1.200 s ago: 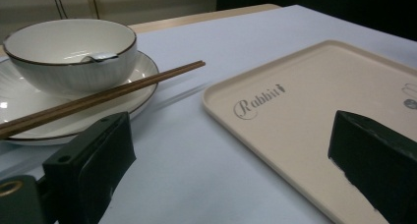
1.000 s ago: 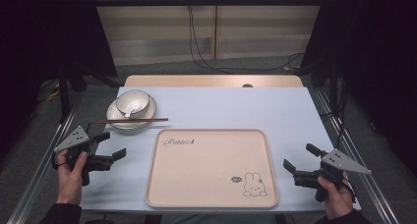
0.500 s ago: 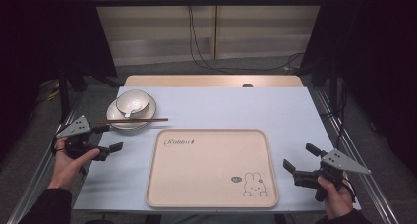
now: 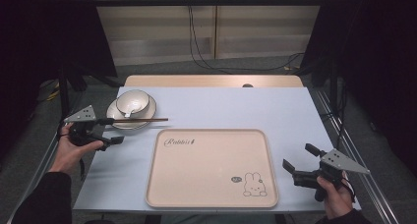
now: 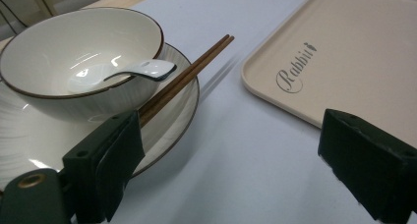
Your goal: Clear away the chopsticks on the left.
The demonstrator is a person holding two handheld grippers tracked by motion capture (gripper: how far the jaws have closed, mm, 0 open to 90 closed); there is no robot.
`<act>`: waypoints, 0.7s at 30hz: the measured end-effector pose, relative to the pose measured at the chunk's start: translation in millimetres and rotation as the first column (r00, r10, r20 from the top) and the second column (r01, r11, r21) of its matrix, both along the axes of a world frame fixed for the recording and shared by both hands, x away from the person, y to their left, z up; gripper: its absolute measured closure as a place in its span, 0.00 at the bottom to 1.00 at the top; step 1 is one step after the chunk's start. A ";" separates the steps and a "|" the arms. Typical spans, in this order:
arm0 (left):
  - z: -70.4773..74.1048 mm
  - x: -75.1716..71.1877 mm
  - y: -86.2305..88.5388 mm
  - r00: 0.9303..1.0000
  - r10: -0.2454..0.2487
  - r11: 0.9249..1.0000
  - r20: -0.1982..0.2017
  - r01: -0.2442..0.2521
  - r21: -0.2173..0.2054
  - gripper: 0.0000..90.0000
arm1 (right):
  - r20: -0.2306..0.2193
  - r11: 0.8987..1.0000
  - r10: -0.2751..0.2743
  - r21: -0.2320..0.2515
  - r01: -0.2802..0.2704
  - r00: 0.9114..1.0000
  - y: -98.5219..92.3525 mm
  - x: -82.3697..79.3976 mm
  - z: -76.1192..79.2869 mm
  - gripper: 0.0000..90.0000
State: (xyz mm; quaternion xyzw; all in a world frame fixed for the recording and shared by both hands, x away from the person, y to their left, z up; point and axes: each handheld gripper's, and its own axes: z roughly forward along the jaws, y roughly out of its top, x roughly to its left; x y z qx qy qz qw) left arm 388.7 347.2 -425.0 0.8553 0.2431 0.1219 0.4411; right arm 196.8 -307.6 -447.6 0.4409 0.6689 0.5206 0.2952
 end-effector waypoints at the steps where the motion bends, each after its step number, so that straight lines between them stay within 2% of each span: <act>1: -1.2 5.9 -1.1 1.000 -0.007 1.000 -0.011 0.007 0.008 0.11 | 0.000 1.000 0.004 -0.005 -0.004 1.000 -0.3 -0.1 0.0 0.01; 3: -2.1 8.5 -1.5 1.000 -0.004 1.000 -0.009 0.004 0.008 0.12 | 0.000 1.000 0.004 -0.005 -0.004 1.000 -0.3 -0.1 0.0 0.01; 5: -3.2 13.8 -1.0 1.000 -0.016 1.000 -0.010 0.016 0.022 0.18 | 0.002 1.000 0.002 -0.005 -0.002 1.000 -0.1 -0.1 -0.1 0.01; 8: -6.7 20.6 1.2 0.999 -0.039 0.998 -0.007 0.039 0.038 0.29 | 0.000 1.000 0.002 -0.006 -0.002 1.000 -0.1 0.1 -0.2 0.01; 11: -8.8 25.9 5.3 0.999 -0.034 0.998 0.008 0.034 0.054 0.43 | 0.000 1.000 0.003 -0.006 -0.003 1.000 -0.2 0.1 -0.2 0.01; 14: -10.4 31.2 6.2 0.999 -0.047 0.996 0.016 0.046 0.072 0.51 | -0.002 1.000 0.002 -0.006 -0.002 1.000 0.0 0.3 -0.4 0.01; 16: -10.9 34.8 6.5 0.998 -0.063 0.994 0.029 0.060 0.089 0.56 | -0.001 1.000 0.002 -0.007 -0.002 1.000 0.1 0.4 -0.5 0.01; 19: -15.2 42.0 6.7 0.998 -0.059 0.993 0.037 0.055 0.102 0.64 | -0.001 1.000 0.002 -0.005 -0.002 1.000 0.0 0.2 -0.4 0.01; 21: -16.1 43.4 7.1 0.998 -0.056 0.994 0.035 0.052 0.101 0.66 | -0.001 1.000 0.003 -0.005 -0.003 1.000 0.0 0.2 -0.4 0.01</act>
